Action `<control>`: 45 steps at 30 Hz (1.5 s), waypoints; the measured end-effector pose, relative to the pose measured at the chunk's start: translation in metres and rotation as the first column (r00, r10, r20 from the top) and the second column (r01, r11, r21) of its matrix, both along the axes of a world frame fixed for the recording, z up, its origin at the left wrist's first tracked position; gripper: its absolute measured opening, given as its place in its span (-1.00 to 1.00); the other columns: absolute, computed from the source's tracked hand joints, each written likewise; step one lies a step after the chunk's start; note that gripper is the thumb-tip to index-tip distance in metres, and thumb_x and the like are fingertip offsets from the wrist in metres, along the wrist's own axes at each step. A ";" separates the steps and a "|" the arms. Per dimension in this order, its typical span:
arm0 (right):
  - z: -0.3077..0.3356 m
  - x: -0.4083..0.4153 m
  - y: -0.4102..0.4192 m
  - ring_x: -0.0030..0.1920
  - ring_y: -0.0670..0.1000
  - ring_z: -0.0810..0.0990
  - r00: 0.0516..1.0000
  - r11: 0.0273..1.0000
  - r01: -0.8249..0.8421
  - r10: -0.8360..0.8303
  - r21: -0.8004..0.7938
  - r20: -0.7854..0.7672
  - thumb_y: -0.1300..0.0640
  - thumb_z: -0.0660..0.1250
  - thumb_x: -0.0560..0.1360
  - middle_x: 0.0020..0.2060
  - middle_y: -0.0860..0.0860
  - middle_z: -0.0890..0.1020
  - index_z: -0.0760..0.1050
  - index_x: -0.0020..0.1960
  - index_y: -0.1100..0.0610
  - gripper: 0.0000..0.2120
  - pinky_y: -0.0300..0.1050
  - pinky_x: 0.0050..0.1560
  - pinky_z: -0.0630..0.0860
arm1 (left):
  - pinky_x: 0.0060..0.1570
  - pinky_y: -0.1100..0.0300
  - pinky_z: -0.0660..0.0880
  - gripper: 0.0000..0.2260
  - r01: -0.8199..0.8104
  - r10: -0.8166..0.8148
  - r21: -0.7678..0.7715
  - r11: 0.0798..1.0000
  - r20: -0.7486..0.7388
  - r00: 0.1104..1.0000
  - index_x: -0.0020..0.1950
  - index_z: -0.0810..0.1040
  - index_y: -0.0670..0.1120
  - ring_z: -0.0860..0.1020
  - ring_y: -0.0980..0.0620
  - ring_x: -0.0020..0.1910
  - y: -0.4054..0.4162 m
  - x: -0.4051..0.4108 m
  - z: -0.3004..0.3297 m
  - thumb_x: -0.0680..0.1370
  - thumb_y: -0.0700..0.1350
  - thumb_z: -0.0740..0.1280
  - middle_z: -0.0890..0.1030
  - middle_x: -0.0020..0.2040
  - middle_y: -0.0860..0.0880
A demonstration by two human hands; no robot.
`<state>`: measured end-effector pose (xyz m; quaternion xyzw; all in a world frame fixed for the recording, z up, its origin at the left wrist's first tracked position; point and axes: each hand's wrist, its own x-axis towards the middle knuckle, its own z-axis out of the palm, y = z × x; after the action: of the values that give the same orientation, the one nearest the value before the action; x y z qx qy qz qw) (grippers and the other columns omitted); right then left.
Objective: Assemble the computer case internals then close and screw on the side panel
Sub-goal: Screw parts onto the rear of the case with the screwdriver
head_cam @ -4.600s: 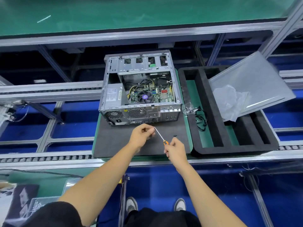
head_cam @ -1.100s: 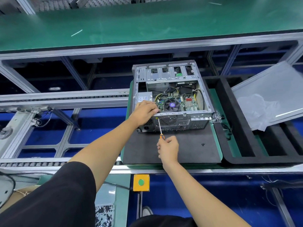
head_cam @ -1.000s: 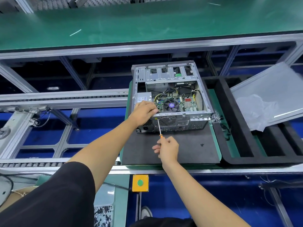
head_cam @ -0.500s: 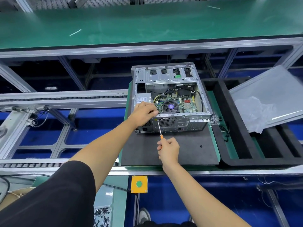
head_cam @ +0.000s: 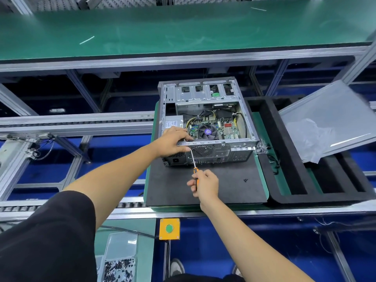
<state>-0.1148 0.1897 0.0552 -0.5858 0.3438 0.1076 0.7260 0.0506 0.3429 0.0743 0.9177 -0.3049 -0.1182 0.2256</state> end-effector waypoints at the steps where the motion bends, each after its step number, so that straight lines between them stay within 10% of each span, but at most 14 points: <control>1: 0.000 0.000 0.000 -0.56 -0.03 0.43 1.000 1.000 -0.005 0.005 0.009 -0.002 0.24 0.21 0.60 -0.44 0.14 0.64 0.48 -0.14 0.19 -0.85 -0.24 -0.57 0.23 | 0.50 -0.06 0.15 -0.60 -0.002 0.002 0.001 1.000 0.011 1.000 0.35 0.55 0.03 0.25 0.00 0.52 0.000 0.000 -0.001 0.55 0.12 0.44 0.52 0.38 -0.02; 38: -0.001 0.003 0.011 -0.57 -0.02 0.47 0.999 0.988 0.052 -0.052 -0.147 0.005 0.14 0.29 0.59 -0.47 0.05 0.62 0.45 -0.10 0.20 -0.85 -0.21 -0.56 0.33 | 0.36 0.08 0.13 -0.69 0.047 -0.054 0.042 0.998 0.183 0.982 0.34 0.53 -0.04 0.36 -0.04 0.40 -0.001 -0.004 -0.006 0.64 0.05 0.33 0.56 0.28 0.03; 45: 0.012 0.010 0.014 -0.62 -0.06 0.26 0.987 0.991 0.045 -0.025 0.125 -0.157 0.14 0.22 0.57 -0.51 0.02 0.51 0.50 -0.12 0.21 -0.83 -0.28 -0.59 0.14 | 0.39 0.03 0.14 -0.66 0.045 -0.054 0.054 0.998 0.173 0.984 0.35 0.53 -0.04 0.36 -0.03 0.38 -0.002 -0.004 -0.005 0.62 0.05 0.37 0.56 0.28 0.02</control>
<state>-0.1046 0.2034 0.0671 -0.5217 0.4019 0.1617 0.7349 0.0464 0.3413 0.0690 0.9220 -0.3431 -0.0507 0.1721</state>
